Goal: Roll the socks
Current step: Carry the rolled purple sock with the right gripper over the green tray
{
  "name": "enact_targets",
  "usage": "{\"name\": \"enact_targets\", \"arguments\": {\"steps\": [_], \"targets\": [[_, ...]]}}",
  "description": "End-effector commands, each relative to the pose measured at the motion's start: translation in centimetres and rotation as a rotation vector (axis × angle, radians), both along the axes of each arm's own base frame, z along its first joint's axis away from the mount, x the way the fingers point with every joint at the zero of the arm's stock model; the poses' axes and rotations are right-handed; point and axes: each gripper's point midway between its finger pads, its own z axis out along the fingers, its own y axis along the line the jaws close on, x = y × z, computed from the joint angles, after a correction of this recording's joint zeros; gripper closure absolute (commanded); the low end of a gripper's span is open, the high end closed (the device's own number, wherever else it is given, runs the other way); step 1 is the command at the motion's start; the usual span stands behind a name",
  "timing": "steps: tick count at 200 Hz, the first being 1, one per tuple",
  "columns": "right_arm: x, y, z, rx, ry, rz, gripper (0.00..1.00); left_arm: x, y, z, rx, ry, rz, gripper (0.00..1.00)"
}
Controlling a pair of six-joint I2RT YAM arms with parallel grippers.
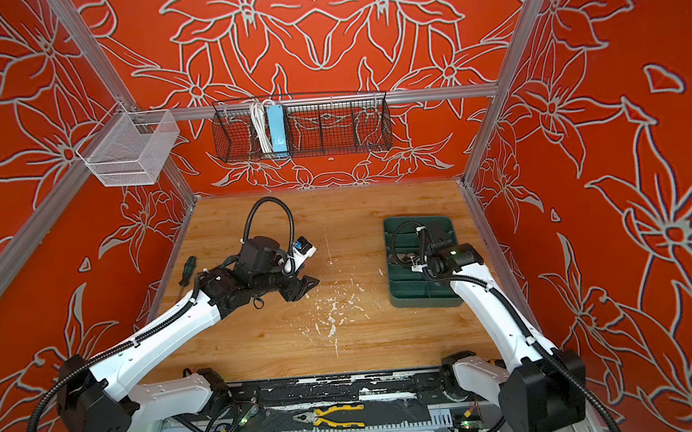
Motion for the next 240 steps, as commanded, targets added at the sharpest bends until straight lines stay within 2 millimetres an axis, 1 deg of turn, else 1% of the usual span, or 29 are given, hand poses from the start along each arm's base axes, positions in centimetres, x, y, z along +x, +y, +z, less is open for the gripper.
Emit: {"name": "enact_targets", "arguments": {"steps": [1, 17, 44, 59, 70, 89, 109, 134, 151, 181, 198, 208, 219, 226, 229, 240], "targets": [[0.0, -0.3, -1.5, -0.032, 0.064, 0.023, 1.0, -0.1, -0.1, 1.1, -0.035, -0.029, -0.007, 0.35], [0.3, 0.0, -2.9, -0.02, 0.087, 0.015, 1.0, -0.2, 0.0, 1.3, -0.037, -0.036, -0.007, 0.35], [0.5, 1.3, -4.7, 0.029, 0.138, 0.022, 1.0, -0.4, 0.1, 1.5, -0.044, -0.041, -0.006, 0.34], [0.8, 2.1, -5.4, 0.045, 0.154, 0.024, 1.0, -0.5, 0.2, 1.6, -0.045, -0.04, -0.007, 0.34], [0.9, 2.8, -5.9, 0.065, 0.17, 0.032, 1.0, -0.5, 0.2, 1.8, -0.045, -0.043, -0.003, 0.34], [0.9, 5.0, -6.9, 0.112, 0.207, 0.063, 1.0, -0.5, 0.4, 1.9, -0.041, -0.048, 0.002, 0.34], [0.9, 8.7, -7.9, 0.2, 0.23, 0.117, 1.0, -0.5, 0.4, 2.2, -0.038, -0.046, -0.001, 0.34], [1.7, 14.3, -8.8, 0.296, 0.216, 0.211, 1.0, -0.5, 0.6, 2.4, -0.027, -0.044, 0.003, 0.34], [2.7, 18.1, -8.9, 0.344, 0.222, 0.237, 1.0, -0.6, 0.9, 2.6, -0.02, -0.049, 0.013, 0.34], [3.6, 25.4, -9.6, 0.376, 0.251, 0.328, 1.0, -1.0, 1.7, 2.9, -0.018, -0.056, 0.043, 0.34], [4.4, 29.2, -8.9, 0.431, 0.244, 0.366, 1.0, -1.2, 2.5, 3.4, -0.018, -0.075, 0.069, 0.34], [5.1, 30.6, -8.0, 0.476, 0.22, 0.355, 1.0, -1.4, 3.1, 3.8, -0.016, -0.091, 0.089, 0.34], [5.8, 31.2, -6.8, 0.51, 0.184, 0.343, 1.0, -1.6, 3.7, 4.3, -0.016, -0.113, 0.107, 0.33], [6.1, 31.1, -6.0, 0.517, 0.157, 0.339, 1.0, -1.6, 3.9, 4.3, -0.01, -0.12, 0.116, 0.32], [6.2, 31.1, -5.7, 0.519, 0.148, 0.337, 1.0, -2.0, 4.2, 5.2, -0.027, -0.144, 0.119, 0.32], [6.2, 30.5, -4.4, 0.523, 0.116, 0.325, 1.0, -2.2, 4.7, 5.8, -0.035, -0.168, 0.131, 0.3]]}}
